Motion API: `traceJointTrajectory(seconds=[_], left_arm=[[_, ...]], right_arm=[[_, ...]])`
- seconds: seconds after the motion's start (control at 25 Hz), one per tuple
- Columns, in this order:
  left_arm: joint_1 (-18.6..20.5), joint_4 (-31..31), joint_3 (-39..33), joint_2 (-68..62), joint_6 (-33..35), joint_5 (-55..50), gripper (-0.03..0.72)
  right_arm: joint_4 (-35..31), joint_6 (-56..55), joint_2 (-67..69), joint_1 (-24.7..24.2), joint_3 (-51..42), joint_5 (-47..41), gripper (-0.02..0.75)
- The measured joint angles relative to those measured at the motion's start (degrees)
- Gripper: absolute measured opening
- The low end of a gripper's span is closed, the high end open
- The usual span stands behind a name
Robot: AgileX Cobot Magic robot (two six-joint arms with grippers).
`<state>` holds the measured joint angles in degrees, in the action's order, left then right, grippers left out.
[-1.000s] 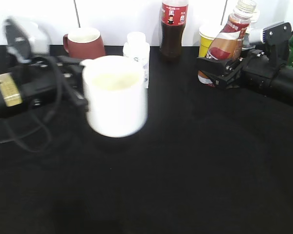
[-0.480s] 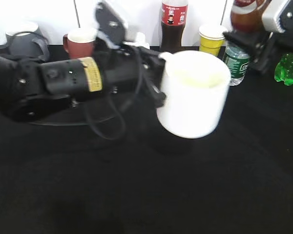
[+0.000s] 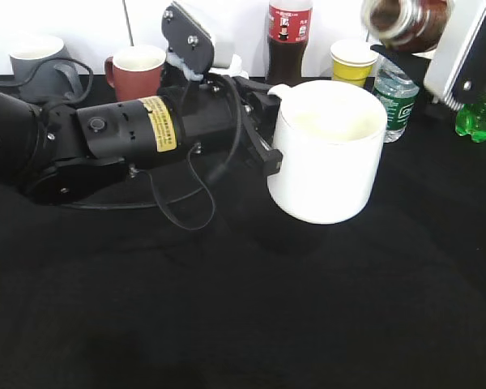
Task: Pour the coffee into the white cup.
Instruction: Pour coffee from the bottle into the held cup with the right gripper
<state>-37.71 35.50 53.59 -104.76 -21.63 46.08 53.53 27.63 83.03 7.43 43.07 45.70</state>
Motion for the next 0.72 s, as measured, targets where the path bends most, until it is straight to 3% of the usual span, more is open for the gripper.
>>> traceJointTrajectory(seconds=[0.4,0.72], left_arm=[[0.00,0.47,0.00,0.00,0.00,1.61,0.043],[-0.05,4.75,0.00,0.00,0.00,1.74,0.043]], right_arm=[[0.05,9.85,0.00,0.00,0.00,0.00,0.521],[0.05,12.87,0.00,0.00,0.00,-0.07,0.521]])
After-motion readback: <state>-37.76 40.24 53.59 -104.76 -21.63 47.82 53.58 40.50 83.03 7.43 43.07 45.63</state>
